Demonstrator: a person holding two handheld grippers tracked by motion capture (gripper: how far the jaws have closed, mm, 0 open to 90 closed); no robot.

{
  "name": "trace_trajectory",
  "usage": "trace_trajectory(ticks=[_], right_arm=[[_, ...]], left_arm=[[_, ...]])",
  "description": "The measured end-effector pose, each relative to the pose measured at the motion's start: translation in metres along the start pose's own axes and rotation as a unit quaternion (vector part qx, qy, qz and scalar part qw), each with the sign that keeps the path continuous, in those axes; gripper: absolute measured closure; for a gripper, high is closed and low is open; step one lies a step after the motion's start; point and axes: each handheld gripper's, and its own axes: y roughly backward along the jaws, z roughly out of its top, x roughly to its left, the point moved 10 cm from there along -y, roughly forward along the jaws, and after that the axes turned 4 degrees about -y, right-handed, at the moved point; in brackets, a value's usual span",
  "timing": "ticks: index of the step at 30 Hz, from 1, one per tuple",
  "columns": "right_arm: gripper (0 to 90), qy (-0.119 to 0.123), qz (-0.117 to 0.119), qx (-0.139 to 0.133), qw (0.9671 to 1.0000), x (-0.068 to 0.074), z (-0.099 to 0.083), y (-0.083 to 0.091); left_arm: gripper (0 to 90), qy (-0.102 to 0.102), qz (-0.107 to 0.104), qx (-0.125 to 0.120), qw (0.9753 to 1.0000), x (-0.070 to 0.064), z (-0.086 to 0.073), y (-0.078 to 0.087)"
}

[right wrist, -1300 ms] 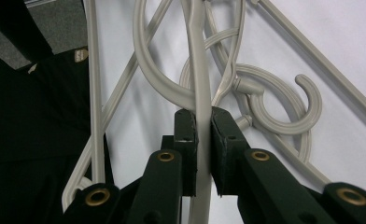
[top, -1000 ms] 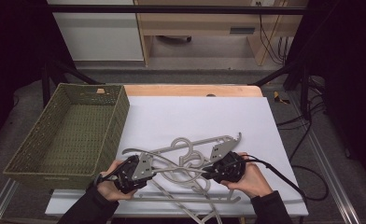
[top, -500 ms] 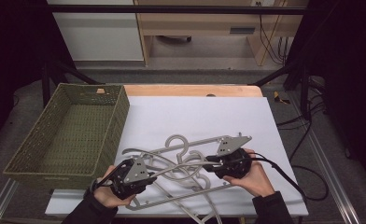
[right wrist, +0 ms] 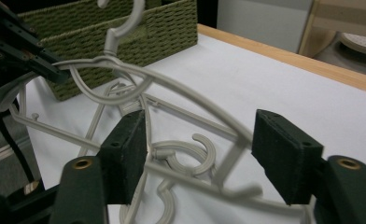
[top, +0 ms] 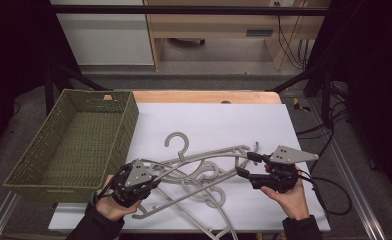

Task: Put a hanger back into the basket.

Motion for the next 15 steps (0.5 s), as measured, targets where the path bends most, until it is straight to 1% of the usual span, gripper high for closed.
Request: trace_trajectory(ticks=[1, 2, 3, 4, 5, 6, 7, 8, 9, 10, 12, 13, 15], right_arm=[[33.4, -0.009, -0.003, -0.005, 0.9999, -0.002, -0.003, 0.003], [33.4, -0.009, -0.003, -0.005, 0.9999, -0.002, -0.003, 0.003], [29.3, -0.022, -0.009, -0.011, 0.9997, -0.007, -0.009, 0.009], [26.8, -0.029, -0.016, -0.016, 0.9993, -0.01, -0.011, 0.012], [26.8, -0.029, -0.016, -0.016, 0.9993, -0.01, -0.011, 0.012], [20.7, -0.042, -0.027, -0.028, 0.9984, -0.015, -0.014, 0.017], [18.4, -0.043, -0.03, -0.027, 0.9982, -0.016, -0.016, 0.018], [16.0, -0.046, -0.04, -0.025, 0.9978, -0.018, -0.018, 0.019], [16.0, -0.046, -0.04, -0.025, 0.9978, -0.018, -0.018, 0.019], [12.3, -0.057, -0.049, -0.028, 0.9967, -0.021, -0.021, 0.019], [10.1, -0.06, -0.056, -0.027, 0.9962, -0.023, -0.023, 0.018], [9.0, -0.058, -0.063, -0.028, 0.996, -0.024, -0.024, 0.018], [6.4, -0.059, -0.066, -0.027, 0.9957, -0.026, -0.025, 0.019]], left_arm=[[82.6, 0.003, 0.003, -0.004, 1.0, 0.002, 0.001, 0.002], [82.6, 0.003, 0.003, -0.004, 1.0, 0.002, 0.001, 0.002], [82.6, 0.009, 0.009, -0.012, 0.9998, 0.008, 0.002, 0.008], [82.6, 0.011, 0.015, -0.016, 0.9997, 0.011, 0.003, 0.011], [82.6, 0.011, 0.015, -0.016, 0.9997, 0.011, 0.003, 0.011], [82.6, 0.019, 0.026, -0.027, 0.9991, 0.018, 0.005, 0.018], [82.6, 0.019, 0.026, -0.027, 0.9991, 0.018, 0.005, 0.018], [82.6, 0.024, 0.038, -0.035, 0.9984, 0.025, 0.006, 0.027], [82.6, 0.024, 0.038, -0.035, 0.9984, 0.025, 0.006, 0.027], [82.6, 0.034, 0.048, -0.048, 0.9971, 0.033, 0.007, 0.035], [82.6, 0.039, 0.058, -0.056, 0.996, 0.039, 0.008, 0.043], [82.6, 0.041, 0.064, -0.065, 0.995, 0.042, 0.01, 0.045], [82.6, 0.048, 0.072, -0.072, 0.9936, 0.048, 0.01, 0.051]])
